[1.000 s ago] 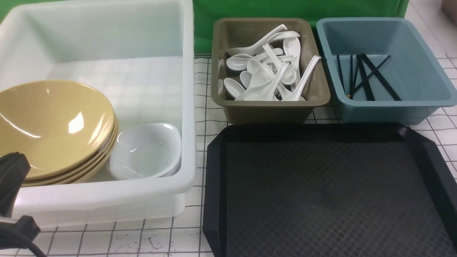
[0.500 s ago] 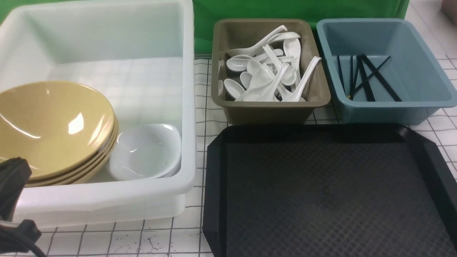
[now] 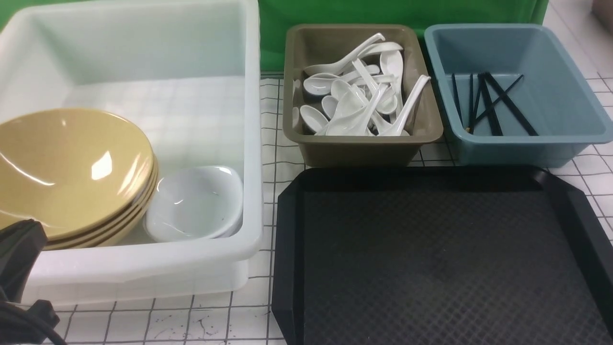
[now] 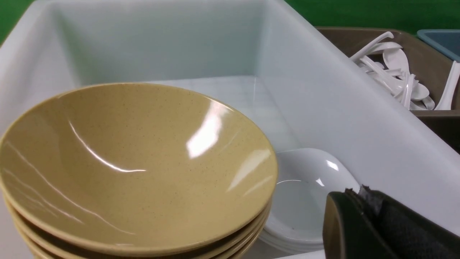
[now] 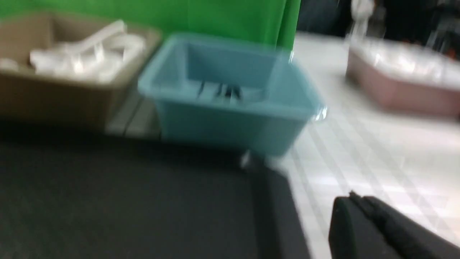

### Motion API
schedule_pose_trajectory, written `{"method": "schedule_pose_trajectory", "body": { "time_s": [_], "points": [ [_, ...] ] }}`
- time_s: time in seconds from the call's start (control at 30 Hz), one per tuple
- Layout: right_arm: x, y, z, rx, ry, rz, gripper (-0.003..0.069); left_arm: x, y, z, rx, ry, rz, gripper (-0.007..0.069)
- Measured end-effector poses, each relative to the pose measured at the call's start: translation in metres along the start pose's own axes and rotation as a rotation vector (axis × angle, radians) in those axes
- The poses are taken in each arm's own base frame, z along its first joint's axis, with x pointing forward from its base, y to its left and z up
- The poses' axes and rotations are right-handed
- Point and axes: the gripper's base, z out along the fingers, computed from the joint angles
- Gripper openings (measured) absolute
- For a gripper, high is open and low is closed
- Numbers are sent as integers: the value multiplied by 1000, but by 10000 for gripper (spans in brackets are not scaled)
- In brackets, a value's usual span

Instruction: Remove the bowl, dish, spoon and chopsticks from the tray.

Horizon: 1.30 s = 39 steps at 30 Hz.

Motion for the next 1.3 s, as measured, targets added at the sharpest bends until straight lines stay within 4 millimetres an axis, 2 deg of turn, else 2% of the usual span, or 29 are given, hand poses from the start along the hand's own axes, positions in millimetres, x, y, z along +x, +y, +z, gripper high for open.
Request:
{"method": "schedule_pose_trajectory", "body": {
  "time_s": [0.1, 0.77, 0.97, 1.17, 1.2, 1.27, 1.3],
  "points": [
    [8, 2, 0, -14, 80, 29, 38, 0, 0, 0, 0, 0, 0, -13],
    [8, 2, 0, -16, 92, 38, 48, 0, 0, 0, 0, 0, 0, -13],
    [8, 2, 0, -15, 92, 39, 55, 4, 10, -13, -123, -29, 180, -13],
    [8, 2, 0, -10, 92, 40, 57, 27, 13, -17, -163, -92, 53, -13],
    [8, 2, 0, -10, 92, 40, 57, 33, 13, -17, -164, -102, 20, -13],
    [8, 2, 0, -10, 92, 40, 61, 58, 14, -13, -159, -109, -64, -13],
    [8, 2, 0, -10, 92, 40, 61, 60, 14, -12, -158, -108, -68, -13]
  ]
}}
